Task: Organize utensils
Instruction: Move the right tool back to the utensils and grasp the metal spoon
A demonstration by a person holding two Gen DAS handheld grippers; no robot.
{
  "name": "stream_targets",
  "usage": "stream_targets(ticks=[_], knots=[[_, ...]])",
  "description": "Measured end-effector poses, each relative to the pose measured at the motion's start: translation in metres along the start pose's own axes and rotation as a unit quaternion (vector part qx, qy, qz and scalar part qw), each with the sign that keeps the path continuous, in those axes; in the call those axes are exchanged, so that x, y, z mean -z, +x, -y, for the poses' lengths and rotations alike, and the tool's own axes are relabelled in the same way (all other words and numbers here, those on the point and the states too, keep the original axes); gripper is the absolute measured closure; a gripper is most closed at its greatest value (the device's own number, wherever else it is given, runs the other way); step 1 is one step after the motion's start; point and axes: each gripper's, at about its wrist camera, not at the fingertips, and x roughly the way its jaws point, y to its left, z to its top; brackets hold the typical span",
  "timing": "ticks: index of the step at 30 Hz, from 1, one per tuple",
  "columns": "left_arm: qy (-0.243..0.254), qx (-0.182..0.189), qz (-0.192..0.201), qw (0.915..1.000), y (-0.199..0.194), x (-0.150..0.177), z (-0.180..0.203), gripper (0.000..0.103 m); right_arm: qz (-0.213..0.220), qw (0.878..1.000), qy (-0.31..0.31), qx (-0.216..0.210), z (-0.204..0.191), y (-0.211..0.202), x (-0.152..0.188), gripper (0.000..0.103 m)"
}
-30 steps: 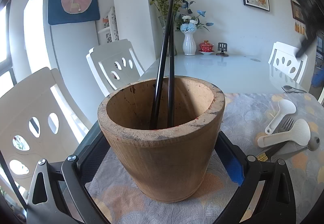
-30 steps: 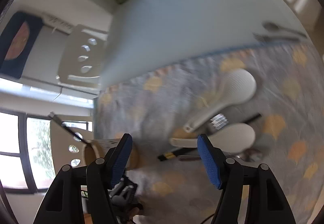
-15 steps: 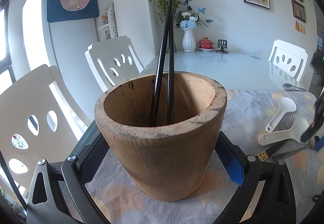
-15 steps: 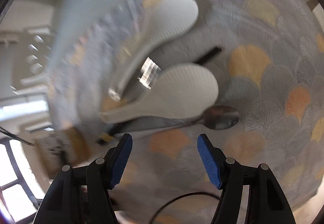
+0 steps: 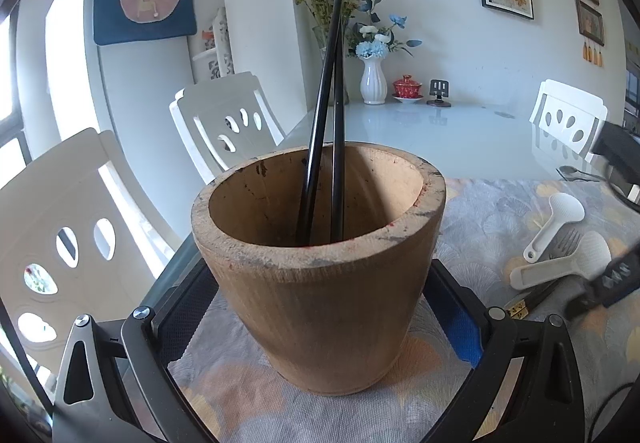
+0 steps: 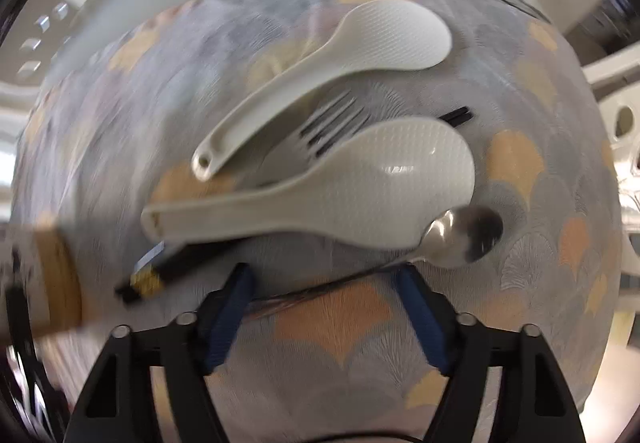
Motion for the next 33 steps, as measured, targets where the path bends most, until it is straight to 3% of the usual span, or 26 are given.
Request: stream_targets(ticks=[1,3,6,10,13,15,17,20,25,26,27,31,33], knots=[[0.001,0.0,-0.001,1.0,0.0,0.0,0.0,0.002,-0.001,1.0,-0.008,-0.003,0.002,-0.001,0.003,0.052],[0.002,-0.001,0.002,1.0,-0.001,0.0,0.0,0.002,0.001,1.0,-0.026,-0.011,0.01,-0.007,0.015,0.081],[0.0,-0.001,0.005,1.0,-0.003,0.0,-0.001,0.002,-0.006,0.998,-0.047,-0.031,0.024,-0.01,0.035,0.095],[-0.001,-0.001,0.005,1.0,-0.003,0.001,-0.001,0.002,-0.071,0.993,-0.057,-0.077,0.046,-0.007,0.055,0.097],[0.001,-0.002,0.005,1.0,-0.003,0.001,-0.001,0.002,-0.087,0.99,-0.016,-0.11,0.071,-0.009,0.052,0.096],[0.0,-0.002,0.005,1.0,-0.004,0.001,-0.001,0.002,-0.064,0.991,0.014,-0.114,0.088,-0.012,0.04,0.08],[0.0,-0.002,0.005,1.0,-0.003,0.001,0.0,0.002,-0.075,0.989,0.02,-0.125,0.094,-0.007,0.029,0.065],[0.001,-0.002,0.005,1.0,-0.003,0.001,0.0,0.002,-0.075,0.99,-0.019,-0.118,0.085,-0.002,0.018,0.061],[0.002,-0.003,0.0,1.0,-0.002,0.001,0.0,0.002,-0.031,0.988,-0.15,-0.019,0.051,-0.004,0.026,0.075],[0.001,-0.002,0.001,1.0,-0.002,0.001,-0.001,0.002,-0.03,0.988,-0.153,-0.019,0.054,-0.004,0.027,0.085],[0.001,-0.002,0.001,1.0,-0.002,0.0,-0.001,0.002,-0.031,0.989,-0.144,-0.03,0.056,-0.005,0.026,0.097],[0.002,-0.004,0.003,1.0,-0.003,0.0,0.001,0.002,-0.02,0.99,-0.118,-0.079,0.065,-0.008,0.019,0.098],[0.001,-0.004,0.003,1.0,-0.003,0.0,0.0,0.002,-0.032,0.984,-0.084,-0.156,0.074,-0.006,0.02,0.099]])
